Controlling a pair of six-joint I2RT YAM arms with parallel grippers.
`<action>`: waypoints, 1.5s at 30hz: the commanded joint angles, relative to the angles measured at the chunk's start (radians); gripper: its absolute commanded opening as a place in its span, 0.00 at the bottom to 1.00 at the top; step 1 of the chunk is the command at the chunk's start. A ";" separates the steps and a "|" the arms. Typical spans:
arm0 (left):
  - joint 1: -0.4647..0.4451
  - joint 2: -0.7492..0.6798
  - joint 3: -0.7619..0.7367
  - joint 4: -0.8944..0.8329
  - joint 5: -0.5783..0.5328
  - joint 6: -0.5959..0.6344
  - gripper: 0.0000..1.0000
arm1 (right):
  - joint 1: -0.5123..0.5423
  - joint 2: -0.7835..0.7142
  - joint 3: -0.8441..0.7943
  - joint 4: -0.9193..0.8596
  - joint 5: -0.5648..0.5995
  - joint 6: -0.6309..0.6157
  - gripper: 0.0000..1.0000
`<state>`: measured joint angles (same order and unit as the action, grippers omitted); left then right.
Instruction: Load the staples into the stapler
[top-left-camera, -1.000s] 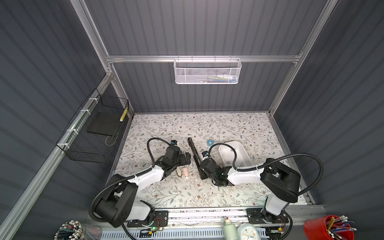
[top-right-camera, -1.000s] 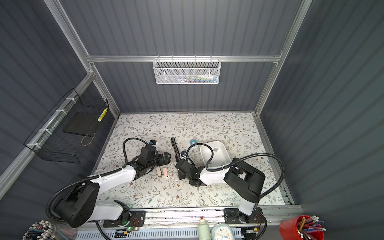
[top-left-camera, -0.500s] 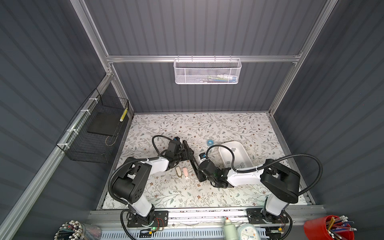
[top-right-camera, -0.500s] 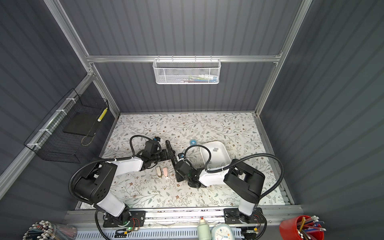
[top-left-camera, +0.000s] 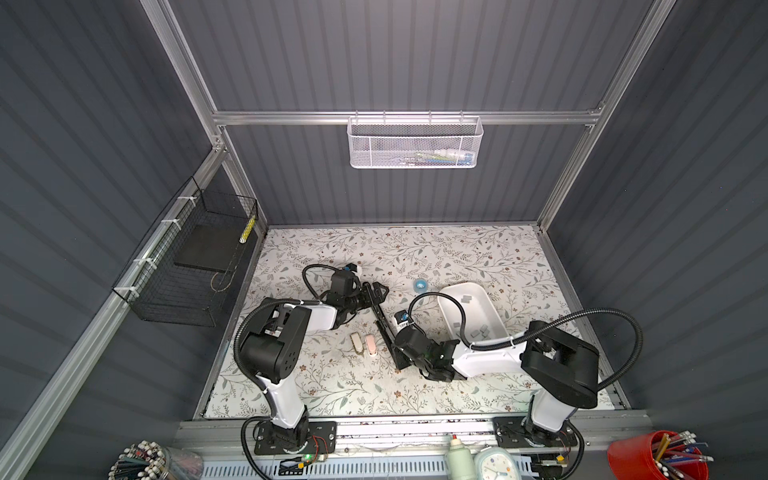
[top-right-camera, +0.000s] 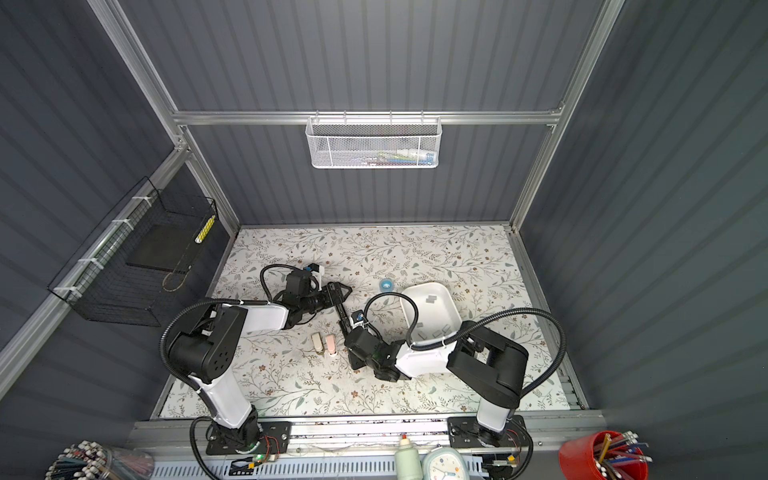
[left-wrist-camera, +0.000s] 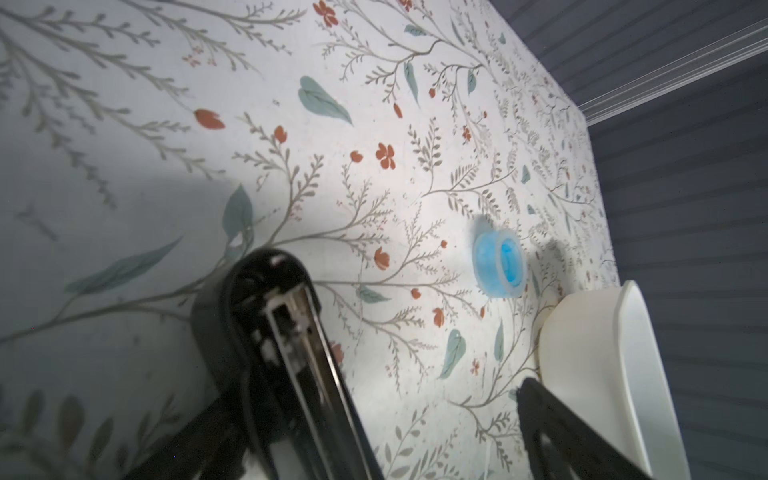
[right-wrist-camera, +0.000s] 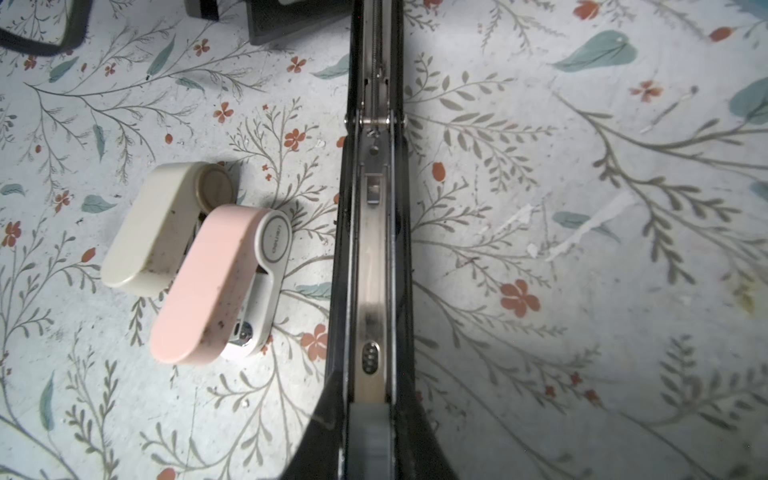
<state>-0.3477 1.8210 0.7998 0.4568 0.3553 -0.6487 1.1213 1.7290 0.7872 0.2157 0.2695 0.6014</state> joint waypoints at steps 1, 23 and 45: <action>0.036 0.128 -0.031 -0.080 0.150 -0.068 0.99 | 0.025 -0.008 0.008 0.049 0.009 -0.033 0.10; 0.046 -0.126 -0.174 0.002 0.086 0.058 0.67 | 0.071 -0.013 -0.015 0.036 0.151 -0.102 0.30; 0.032 -0.278 -0.242 -0.023 0.023 0.076 0.68 | 0.130 -0.076 -0.148 0.154 0.175 -0.135 0.47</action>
<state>-0.3134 1.5574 0.5613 0.4778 0.4114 -0.5774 1.2434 1.6402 0.6456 0.3519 0.4355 0.4667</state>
